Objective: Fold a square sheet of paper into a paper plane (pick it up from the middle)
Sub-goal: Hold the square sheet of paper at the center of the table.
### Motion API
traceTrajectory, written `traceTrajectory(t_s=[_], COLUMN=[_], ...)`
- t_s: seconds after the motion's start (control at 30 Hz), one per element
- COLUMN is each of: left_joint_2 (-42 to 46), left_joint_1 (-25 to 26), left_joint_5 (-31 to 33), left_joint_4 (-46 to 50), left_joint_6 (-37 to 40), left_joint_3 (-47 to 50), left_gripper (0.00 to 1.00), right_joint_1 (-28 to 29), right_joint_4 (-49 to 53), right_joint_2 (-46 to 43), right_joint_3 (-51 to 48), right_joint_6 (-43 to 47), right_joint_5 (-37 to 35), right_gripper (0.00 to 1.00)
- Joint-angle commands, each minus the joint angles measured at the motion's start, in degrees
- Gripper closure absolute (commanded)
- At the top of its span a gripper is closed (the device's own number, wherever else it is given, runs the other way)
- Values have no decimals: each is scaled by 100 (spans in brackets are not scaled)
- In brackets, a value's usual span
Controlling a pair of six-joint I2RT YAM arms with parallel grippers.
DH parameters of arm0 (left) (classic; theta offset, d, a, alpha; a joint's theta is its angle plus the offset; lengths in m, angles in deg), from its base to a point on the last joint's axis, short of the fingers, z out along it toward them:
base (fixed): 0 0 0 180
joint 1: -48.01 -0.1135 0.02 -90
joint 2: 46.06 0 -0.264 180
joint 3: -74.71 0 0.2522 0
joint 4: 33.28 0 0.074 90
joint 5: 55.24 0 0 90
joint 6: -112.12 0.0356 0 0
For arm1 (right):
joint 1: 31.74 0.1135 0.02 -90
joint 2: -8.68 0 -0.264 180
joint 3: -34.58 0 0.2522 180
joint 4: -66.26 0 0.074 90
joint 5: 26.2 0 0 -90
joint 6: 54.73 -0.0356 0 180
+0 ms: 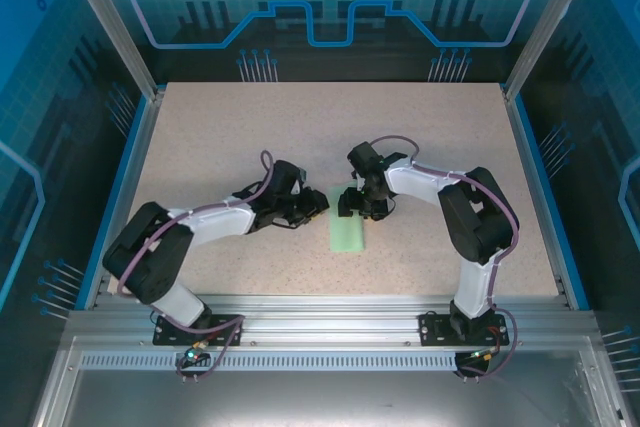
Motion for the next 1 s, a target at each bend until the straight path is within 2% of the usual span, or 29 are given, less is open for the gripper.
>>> traceTrajectory(t_s=[0.0, 0.17, 0.37, 0.63, 0.8, 0.97], left_joint_2=[223, 161, -123, -769, -1104, -1341], left_joint_1=[-90, -91, -81, -63, -16, 21], left_joint_5=[374, 426, 82, -461, -661, -730], left_joint_4=[257, 294, 119, -290, -584, -643], left_joint_6=[3, -115, -98, -248, -386, -438], left_joint_3=[96, 97, -33, -271, -369, -483], left_gripper=[74, 75, 78, 88, 100, 100], right_joint_1=[-86, -80, -78, -73, -75, -75], right_joint_4=[104, 107, 177, 198, 200, 195], right_joint_2=[142, 185, 286, 337, 361, 345], right_joint_3=[-183, -176, -138, -173, -173, -182], right_joint_6=[3, 19, 46, 11, -3, 0], right_joint_5=[-36, -37, -103, -187, -187, -187], right_gripper=[37, 37, 37, 37, 37, 37])
